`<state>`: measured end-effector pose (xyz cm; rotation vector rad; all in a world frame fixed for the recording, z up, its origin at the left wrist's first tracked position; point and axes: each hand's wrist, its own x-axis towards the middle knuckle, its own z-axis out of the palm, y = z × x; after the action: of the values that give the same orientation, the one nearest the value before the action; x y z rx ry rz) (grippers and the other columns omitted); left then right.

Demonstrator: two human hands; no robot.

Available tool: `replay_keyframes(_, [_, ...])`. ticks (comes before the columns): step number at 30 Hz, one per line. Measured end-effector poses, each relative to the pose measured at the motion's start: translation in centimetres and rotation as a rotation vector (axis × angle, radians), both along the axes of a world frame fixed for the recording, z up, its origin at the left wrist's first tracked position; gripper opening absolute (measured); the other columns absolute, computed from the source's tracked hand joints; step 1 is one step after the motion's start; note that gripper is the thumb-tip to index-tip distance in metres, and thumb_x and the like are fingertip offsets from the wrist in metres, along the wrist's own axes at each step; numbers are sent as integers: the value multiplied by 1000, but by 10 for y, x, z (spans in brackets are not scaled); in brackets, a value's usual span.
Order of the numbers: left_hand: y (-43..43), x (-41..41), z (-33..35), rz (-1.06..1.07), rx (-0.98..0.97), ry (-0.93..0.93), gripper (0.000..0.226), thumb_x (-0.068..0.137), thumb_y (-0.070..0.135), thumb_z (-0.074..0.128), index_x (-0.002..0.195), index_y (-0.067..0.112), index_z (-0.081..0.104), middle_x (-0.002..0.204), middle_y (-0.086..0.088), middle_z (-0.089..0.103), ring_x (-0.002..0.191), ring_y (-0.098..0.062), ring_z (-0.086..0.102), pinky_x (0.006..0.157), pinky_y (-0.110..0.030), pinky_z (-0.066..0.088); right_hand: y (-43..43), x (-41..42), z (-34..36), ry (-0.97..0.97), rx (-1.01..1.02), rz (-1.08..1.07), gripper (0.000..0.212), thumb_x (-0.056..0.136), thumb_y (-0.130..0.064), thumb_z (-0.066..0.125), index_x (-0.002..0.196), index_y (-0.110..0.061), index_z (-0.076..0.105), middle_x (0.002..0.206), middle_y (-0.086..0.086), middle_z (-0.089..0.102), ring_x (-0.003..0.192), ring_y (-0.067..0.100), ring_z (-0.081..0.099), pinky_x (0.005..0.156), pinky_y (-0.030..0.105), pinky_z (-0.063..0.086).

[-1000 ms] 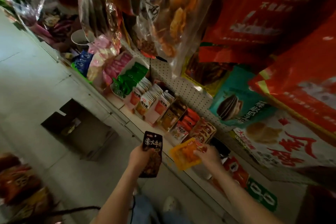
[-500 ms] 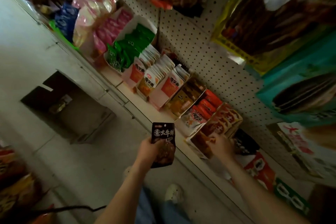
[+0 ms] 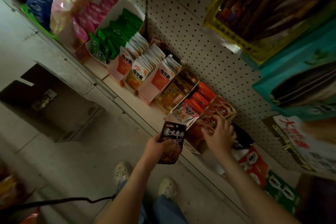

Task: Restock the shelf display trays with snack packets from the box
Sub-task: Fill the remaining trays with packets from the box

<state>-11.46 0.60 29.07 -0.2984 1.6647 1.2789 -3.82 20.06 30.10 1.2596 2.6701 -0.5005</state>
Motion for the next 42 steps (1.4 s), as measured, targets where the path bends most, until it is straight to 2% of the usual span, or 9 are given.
replay_keyframes(2, [13,4,3,-102,20,14,22,92,11,61,113,15,64,93,2,70,84,-14,67,73,-25,56,-5,0,17,199,-397,-3,52,83,-27,72,129,-26,47,127,-4,50,119,15,47,88,27,45])
replay_keyframes(5, [31,11,11,-300,72,72,21,90,11,63,111,14,66,98,-1,71,94,-17,66,89,-33,52,-7,4,34,51,-813,55,41,80,-16,75,115,-26,55,103,-14,57,93,-1,56,65,9,45])
replay_keyframes(9, [51,23,13,-444,53,142,25,88,14,65,113,14,65,108,-5,70,101,-20,65,93,-37,51,9,24,37,-102,-673,143,35,77,-14,77,110,-12,64,91,-12,61,92,11,60,72,14,49])
replay_keyframes(16, [80,45,13,-408,-23,283,31,91,20,61,122,15,55,117,0,62,108,-19,59,91,-31,48,53,88,36,-86,-388,-137,64,89,-26,67,143,-6,40,141,11,48,129,26,46,103,39,41])
replay_keyframes(22, [89,59,10,-527,-16,338,23,95,23,56,117,18,60,113,-2,64,106,-19,58,81,-23,42,67,106,26,-113,-162,-129,44,89,-32,64,124,-7,54,117,13,64,105,27,60,86,43,53])
replay_keyframes(28, [86,66,2,-599,-3,271,27,94,27,56,120,19,60,118,-4,64,112,-22,58,92,-28,44,58,84,12,-256,127,214,15,92,-19,57,105,-14,59,108,3,62,109,22,50,94,35,27])
replay_keyframes(32, [83,72,-1,-728,21,195,29,95,28,51,123,26,60,126,0,61,118,-18,55,100,-30,44,62,77,3,-314,206,280,20,91,-17,57,111,-18,59,116,1,56,116,21,43,97,34,23])
replay_keyframes(38, [88,74,2,-616,-14,221,28,98,27,47,122,22,61,127,-4,61,118,-22,55,98,-29,43,70,71,5,-378,273,218,26,97,-26,48,120,-19,56,123,0,56,120,19,42,102,37,24])
replay_keyframes(42, [89,70,4,-530,-32,257,27,98,27,49,120,18,62,122,-6,64,114,-23,57,94,-30,45,60,80,8,-323,289,166,36,91,-29,57,123,-15,52,128,6,52,120,24,44,100,41,31])
